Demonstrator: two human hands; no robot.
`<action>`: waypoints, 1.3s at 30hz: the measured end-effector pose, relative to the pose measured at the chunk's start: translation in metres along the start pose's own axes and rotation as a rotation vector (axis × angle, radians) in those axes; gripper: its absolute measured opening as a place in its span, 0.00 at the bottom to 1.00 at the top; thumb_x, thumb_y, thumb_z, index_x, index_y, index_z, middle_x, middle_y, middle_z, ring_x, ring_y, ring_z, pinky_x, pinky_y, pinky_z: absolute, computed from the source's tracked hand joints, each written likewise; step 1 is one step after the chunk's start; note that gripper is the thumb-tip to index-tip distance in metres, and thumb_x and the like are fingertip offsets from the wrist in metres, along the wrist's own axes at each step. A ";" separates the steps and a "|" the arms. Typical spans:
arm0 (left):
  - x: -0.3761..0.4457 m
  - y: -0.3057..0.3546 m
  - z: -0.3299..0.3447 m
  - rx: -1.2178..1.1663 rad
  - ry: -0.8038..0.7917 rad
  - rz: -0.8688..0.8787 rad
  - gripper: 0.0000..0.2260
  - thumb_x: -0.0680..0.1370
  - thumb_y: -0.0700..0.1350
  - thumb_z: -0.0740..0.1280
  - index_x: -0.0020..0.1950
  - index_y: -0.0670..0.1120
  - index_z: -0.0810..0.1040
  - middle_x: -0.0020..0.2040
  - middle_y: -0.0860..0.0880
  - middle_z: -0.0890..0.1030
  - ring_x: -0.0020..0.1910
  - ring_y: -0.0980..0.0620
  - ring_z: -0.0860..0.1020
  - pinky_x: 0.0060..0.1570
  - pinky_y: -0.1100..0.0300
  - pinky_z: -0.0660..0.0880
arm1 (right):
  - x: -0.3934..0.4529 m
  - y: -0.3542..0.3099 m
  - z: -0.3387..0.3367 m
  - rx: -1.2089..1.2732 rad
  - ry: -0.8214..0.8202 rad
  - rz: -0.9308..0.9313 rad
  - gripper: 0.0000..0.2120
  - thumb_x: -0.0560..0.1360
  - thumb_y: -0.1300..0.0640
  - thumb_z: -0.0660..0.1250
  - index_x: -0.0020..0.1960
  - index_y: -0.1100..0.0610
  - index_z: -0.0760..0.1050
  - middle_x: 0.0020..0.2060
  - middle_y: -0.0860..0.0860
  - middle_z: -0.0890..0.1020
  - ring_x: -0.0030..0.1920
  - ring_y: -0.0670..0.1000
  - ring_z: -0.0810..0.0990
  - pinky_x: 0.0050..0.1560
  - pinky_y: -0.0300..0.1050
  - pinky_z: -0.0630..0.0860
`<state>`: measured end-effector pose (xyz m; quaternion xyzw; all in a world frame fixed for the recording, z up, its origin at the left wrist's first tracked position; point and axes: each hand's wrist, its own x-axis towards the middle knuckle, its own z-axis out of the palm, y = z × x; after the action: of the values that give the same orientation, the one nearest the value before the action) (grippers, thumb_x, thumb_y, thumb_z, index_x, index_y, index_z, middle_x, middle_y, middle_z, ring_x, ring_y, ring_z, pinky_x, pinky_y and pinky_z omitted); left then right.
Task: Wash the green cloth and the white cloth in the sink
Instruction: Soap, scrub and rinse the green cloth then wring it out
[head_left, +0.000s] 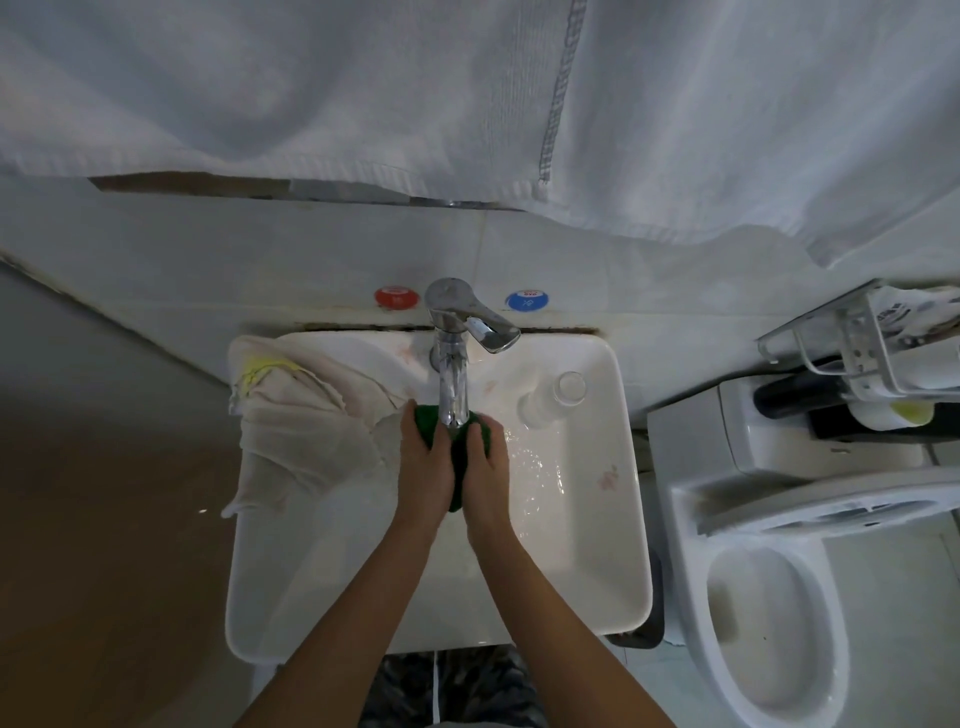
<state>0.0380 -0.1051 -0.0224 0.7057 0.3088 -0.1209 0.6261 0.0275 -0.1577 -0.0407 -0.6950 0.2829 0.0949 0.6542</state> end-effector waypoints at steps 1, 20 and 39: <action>-0.002 -0.001 0.002 0.061 0.034 0.044 0.18 0.81 0.52 0.59 0.70 0.51 0.64 0.59 0.51 0.75 0.55 0.50 0.77 0.56 0.49 0.75 | -0.003 0.000 0.002 0.042 -0.015 0.014 0.12 0.82 0.50 0.58 0.65 0.47 0.69 0.53 0.41 0.77 0.57 0.46 0.77 0.60 0.46 0.75; 0.001 -0.002 0.000 -0.009 0.048 0.053 0.04 0.80 0.46 0.62 0.49 0.45 0.72 0.41 0.49 0.78 0.40 0.49 0.78 0.42 0.56 0.76 | 0.009 -0.008 -0.003 -0.030 0.165 0.072 0.14 0.81 0.52 0.60 0.39 0.56 0.74 0.33 0.51 0.77 0.35 0.48 0.76 0.37 0.40 0.72; 0.008 -0.009 -0.015 0.126 0.039 0.160 0.13 0.82 0.48 0.58 0.47 0.41 0.77 0.41 0.44 0.80 0.41 0.46 0.80 0.45 0.56 0.77 | 0.002 -0.022 -0.011 -0.208 -0.070 -0.046 0.16 0.78 0.49 0.66 0.65 0.50 0.73 0.50 0.43 0.77 0.48 0.45 0.76 0.60 0.43 0.74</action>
<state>0.0358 -0.0880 -0.0315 0.7683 0.2555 -0.0762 0.5819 0.0378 -0.1694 -0.0210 -0.7617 0.2326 0.1330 0.5899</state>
